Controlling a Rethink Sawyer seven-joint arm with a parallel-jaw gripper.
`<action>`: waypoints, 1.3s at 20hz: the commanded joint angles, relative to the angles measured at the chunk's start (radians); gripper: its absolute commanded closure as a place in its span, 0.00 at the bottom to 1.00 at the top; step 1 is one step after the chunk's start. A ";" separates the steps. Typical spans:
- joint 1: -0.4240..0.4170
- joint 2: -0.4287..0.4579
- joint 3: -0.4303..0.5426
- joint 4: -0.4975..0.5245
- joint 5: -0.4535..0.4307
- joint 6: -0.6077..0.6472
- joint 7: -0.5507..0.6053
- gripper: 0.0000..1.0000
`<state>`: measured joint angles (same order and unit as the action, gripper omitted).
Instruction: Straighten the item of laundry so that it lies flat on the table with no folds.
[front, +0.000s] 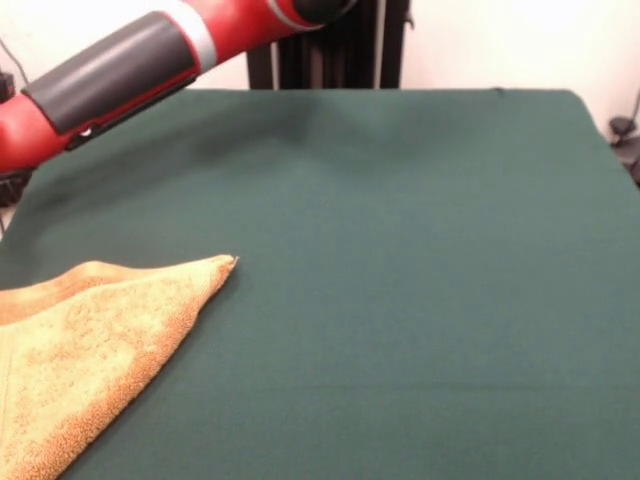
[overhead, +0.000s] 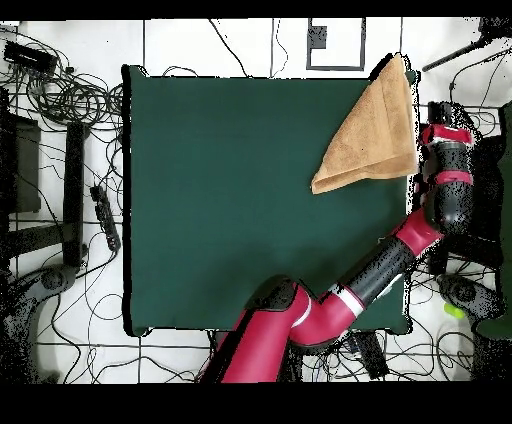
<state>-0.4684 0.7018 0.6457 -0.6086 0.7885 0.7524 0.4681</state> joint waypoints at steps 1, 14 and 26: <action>-0.035 -0.061 0.210 0.187 0.126 -0.099 -0.189 1.00; -0.045 0.007 0.021 0.137 0.014 0.163 -0.087 1.00; 0.117 0.015 0.237 0.061 0.179 -0.006 -0.149 1.00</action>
<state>-0.4561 0.6332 0.7375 -0.6107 0.9321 0.7471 0.4521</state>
